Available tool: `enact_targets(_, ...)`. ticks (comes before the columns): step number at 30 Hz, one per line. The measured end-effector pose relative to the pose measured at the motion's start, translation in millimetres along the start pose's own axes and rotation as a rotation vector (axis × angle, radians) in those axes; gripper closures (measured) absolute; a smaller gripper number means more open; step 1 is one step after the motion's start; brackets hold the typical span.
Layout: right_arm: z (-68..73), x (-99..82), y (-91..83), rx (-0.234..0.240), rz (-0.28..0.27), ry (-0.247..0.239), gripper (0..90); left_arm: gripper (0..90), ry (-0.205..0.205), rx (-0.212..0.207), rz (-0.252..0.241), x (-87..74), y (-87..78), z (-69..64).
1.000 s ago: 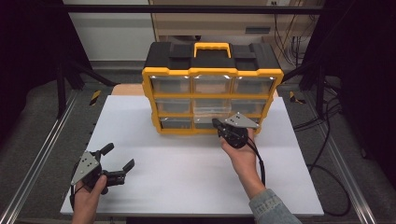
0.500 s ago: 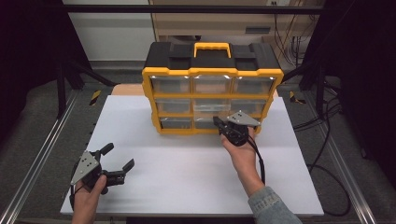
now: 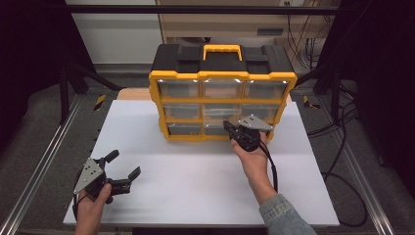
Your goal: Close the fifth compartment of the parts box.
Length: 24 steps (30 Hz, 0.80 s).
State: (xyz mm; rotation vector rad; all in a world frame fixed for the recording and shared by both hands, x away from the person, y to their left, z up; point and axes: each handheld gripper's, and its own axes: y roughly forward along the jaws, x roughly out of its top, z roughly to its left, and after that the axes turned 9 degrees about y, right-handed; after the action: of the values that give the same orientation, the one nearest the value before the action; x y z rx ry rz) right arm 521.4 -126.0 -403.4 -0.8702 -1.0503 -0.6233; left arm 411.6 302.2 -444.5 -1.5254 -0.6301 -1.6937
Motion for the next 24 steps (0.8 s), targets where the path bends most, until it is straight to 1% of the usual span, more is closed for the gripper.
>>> enact_targets(24,-0.9,1.9,4.0,-0.001,0.003,0.011,90.0,0.9,0.001,-0.002,0.001,0.0,0.4,-0.2)
